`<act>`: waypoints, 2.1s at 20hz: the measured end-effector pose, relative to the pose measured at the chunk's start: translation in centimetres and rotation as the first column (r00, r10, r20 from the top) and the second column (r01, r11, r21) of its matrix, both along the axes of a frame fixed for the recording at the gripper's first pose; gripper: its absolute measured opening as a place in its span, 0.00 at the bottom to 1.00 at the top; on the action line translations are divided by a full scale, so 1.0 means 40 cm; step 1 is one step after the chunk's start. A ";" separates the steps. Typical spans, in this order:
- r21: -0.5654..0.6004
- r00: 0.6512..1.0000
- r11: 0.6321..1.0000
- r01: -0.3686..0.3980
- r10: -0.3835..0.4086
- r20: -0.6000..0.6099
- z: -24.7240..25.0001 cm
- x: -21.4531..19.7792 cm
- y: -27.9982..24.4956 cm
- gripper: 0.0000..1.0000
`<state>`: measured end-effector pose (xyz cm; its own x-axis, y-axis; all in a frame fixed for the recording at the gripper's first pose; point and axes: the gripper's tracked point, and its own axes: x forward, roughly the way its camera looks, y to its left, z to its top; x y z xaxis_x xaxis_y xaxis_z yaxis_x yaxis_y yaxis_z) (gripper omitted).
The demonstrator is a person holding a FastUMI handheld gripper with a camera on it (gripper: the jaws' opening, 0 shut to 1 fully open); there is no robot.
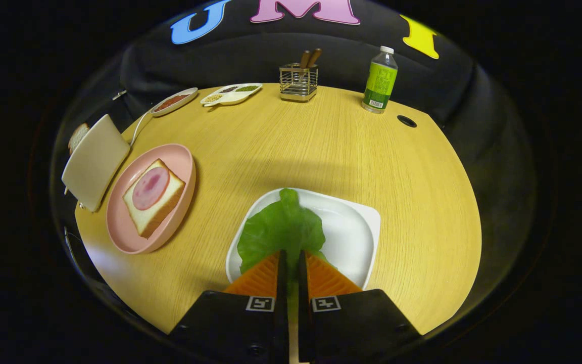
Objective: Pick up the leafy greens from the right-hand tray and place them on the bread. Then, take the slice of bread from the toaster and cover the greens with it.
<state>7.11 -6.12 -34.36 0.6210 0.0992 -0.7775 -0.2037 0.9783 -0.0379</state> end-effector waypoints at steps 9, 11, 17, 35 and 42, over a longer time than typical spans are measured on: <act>0.064 0.999 0.997 0.036 -0.038 0.028 0.076 0.003 0.005 0.06; 0.092 0.998 0.995 0.048 -0.052 0.047 0.124 -0.006 0.028 0.06; 0.098 0.993 0.995 0.012 -0.024 0.119 0.261 -0.023 0.125 0.06; 0.051 0.982 0.984 -0.173 0.168 0.088 0.257 0.015 0.489 0.07; 0.004 0.974 0.976 -0.219 0.219 0.062 0.184 0.045 0.553 0.12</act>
<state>8.92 15.98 -26.99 0.6291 0.2463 -0.7373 -0.4106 0.9107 -0.0461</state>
